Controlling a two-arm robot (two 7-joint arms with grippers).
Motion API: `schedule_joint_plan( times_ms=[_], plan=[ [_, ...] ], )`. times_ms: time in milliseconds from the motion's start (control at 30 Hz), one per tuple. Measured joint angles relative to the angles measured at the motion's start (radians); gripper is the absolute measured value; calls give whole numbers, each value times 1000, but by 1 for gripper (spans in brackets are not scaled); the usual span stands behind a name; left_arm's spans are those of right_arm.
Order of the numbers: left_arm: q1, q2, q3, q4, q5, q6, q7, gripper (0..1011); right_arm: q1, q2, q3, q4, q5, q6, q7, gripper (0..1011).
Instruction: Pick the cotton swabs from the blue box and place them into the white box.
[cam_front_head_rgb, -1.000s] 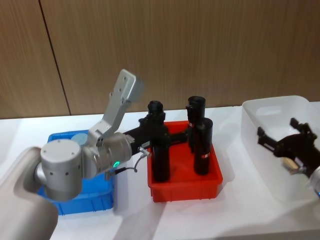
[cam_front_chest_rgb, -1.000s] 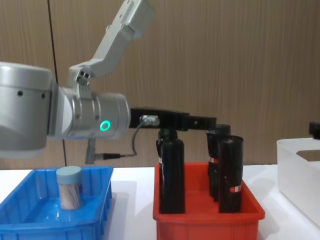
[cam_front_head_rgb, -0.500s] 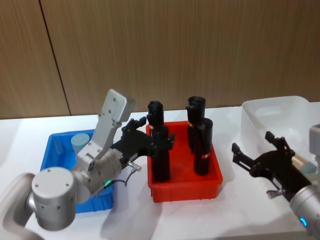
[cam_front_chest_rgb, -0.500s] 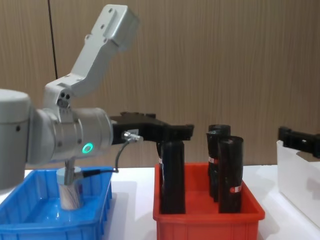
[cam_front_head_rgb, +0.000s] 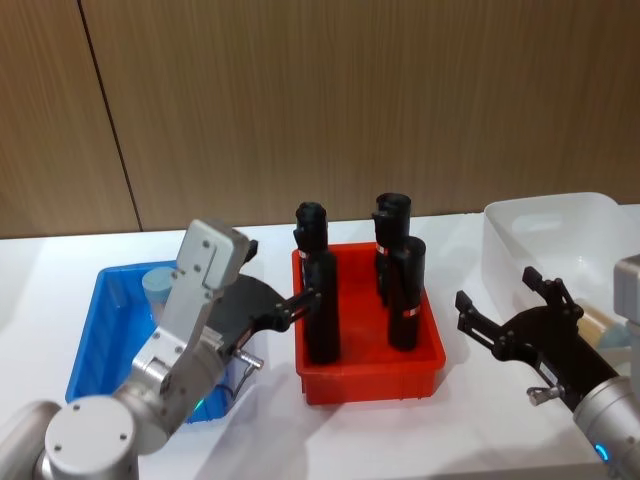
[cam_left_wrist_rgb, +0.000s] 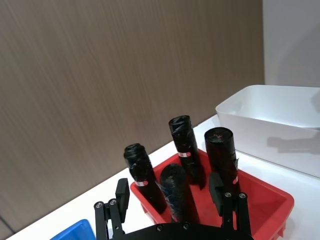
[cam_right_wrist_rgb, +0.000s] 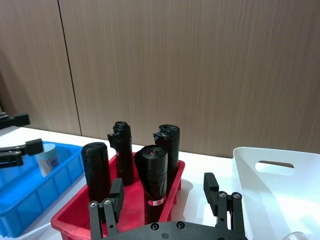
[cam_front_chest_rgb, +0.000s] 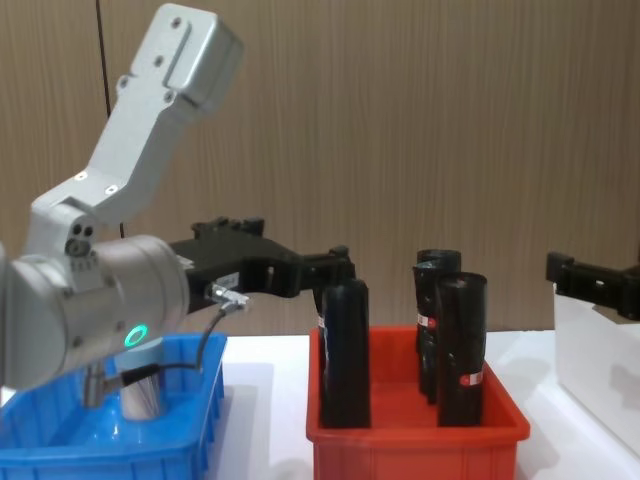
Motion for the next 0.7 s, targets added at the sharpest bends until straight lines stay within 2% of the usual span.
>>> schedule_joint_plan(
  times_ms=[300, 700],
  plan=[
    [70, 33, 7, -73, 22, -53, 101, 1003, 0, 0, 0, 0, 0, 0, 0, 1002],
    [86, 41, 9, -90, 26, -66, 124, 1003, 0, 0, 0, 0, 0, 0, 1, 1002]
  ],
)
